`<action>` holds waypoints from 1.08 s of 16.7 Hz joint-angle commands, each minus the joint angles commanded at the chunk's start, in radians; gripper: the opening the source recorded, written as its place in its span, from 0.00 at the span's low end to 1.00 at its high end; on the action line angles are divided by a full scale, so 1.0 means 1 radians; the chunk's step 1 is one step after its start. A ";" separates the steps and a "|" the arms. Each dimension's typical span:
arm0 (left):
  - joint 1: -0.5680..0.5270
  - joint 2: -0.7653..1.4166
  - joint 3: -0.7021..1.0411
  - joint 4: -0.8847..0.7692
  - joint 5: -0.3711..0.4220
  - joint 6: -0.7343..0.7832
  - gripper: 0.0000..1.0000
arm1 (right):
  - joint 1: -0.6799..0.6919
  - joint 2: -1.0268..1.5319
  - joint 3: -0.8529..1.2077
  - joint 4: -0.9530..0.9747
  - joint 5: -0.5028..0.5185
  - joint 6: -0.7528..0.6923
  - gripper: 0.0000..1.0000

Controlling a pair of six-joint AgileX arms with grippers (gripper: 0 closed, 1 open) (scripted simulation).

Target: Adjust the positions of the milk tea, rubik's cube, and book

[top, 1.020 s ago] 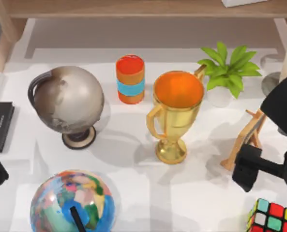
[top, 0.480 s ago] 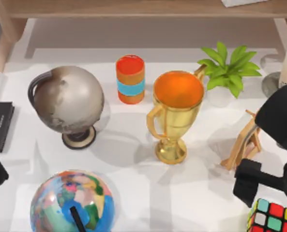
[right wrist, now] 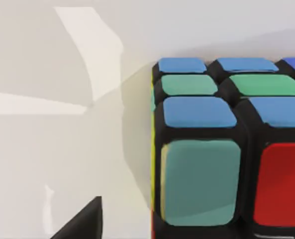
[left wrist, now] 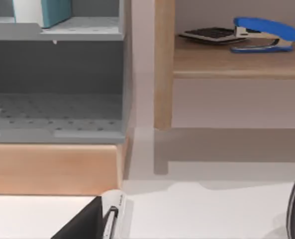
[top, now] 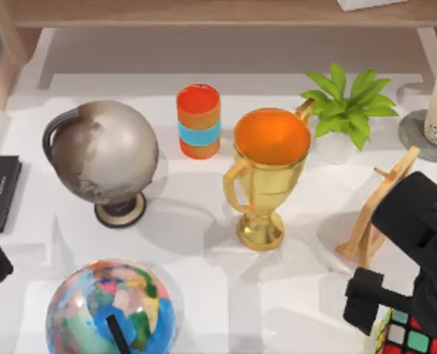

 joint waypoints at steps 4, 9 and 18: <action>0.000 0.000 0.000 0.000 0.000 0.000 1.00 | 0.000 0.004 -0.010 0.014 0.000 0.001 1.00; 0.000 0.000 0.000 0.000 0.000 0.000 1.00 | 0.000 0.004 -0.010 0.014 0.000 0.001 0.70; 0.000 0.000 0.000 0.000 0.000 0.000 1.00 | 0.000 0.004 -0.010 0.014 0.000 0.001 0.02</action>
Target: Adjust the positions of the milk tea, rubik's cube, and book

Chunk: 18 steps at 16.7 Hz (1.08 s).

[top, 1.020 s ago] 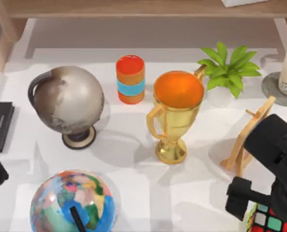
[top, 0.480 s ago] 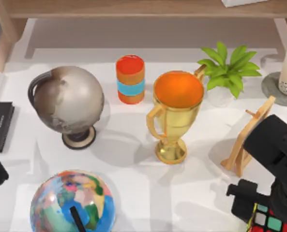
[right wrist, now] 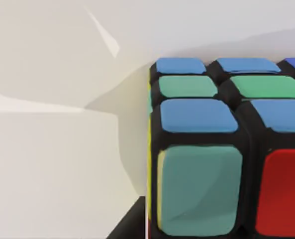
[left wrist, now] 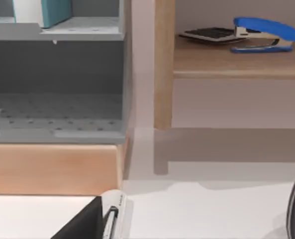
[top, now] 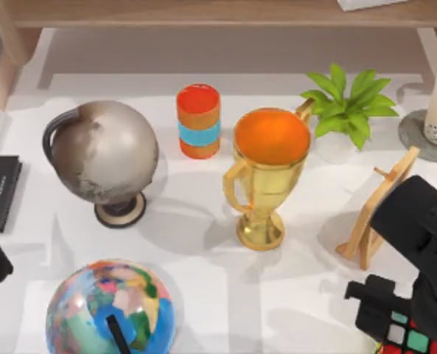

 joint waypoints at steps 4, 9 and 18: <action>0.000 0.000 0.000 0.000 0.000 0.000 1.00 | 0.000 0.000 0.000 0.000 0.000 0.000 0.00; 0.000 0.000 0.000 0.000 0.000 0.000 1.00 | -0.001 -0.003 0.000 0.000 0.000 0.001 0.00; 0.000 0.000 0.000 0.000 0.000 0.000 1.00 | -0.003 -0.051 0.090 -0.138 0.001 -0.001 0.00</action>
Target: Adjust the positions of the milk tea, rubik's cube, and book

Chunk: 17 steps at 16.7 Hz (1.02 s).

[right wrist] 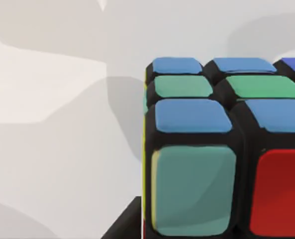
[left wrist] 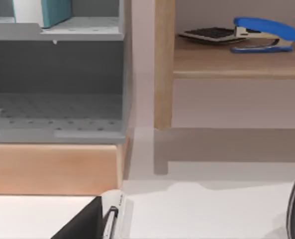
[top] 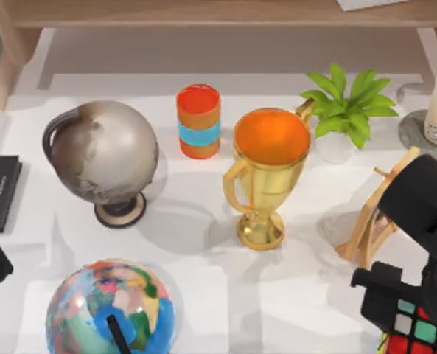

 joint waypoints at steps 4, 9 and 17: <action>0.000 0.000 0.000 0.000 0.000 0.000 1.00 | 0.000 0.004 -0.003 0.003 0.000 0.001 0.00; 0.000 0.000 0.000 0.000 0.000 0.000 1.00 | -0.095 -0.026 0.085 -0.051 0.119 -0.125 0.00; 0.000 0.000 0.000 0.000 0.000 0.000 1.00 | -0.391 -0.096 0.419 0.252 0.360 -0.662 0.00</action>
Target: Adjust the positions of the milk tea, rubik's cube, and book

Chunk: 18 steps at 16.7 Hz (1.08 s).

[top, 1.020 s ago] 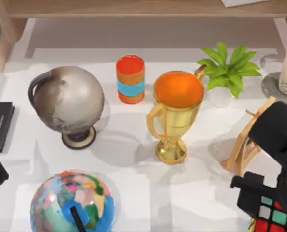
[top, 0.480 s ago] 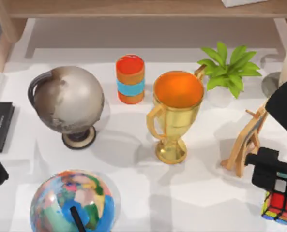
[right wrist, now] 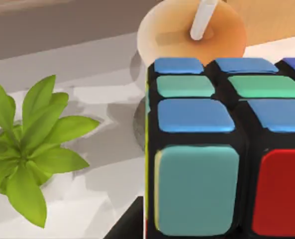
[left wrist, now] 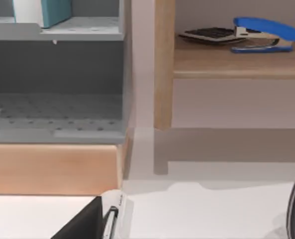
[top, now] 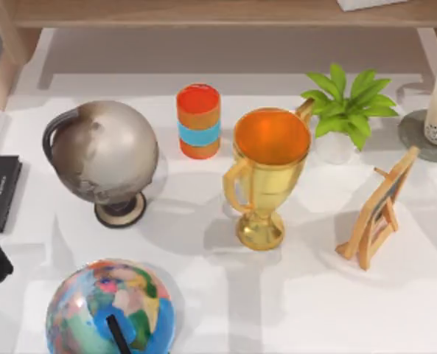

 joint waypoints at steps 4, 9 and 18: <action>0.000 0.000 0.000 0.000 0.000 0.000 1.00 | -0.017 0.090 0.117 0.378 0.040 -0.183 0.00; 0.000 0.000 0.000 0.000 0.000 0.000 1.00 | 0.039 0.261 0.214 0.758 0.034 -0.325 0.00; 0.000 0.000 0.000 0.000 0.000 0.000 1.00 | 0.073 0.310 0.223 0.879 0.014 -0.369 0.00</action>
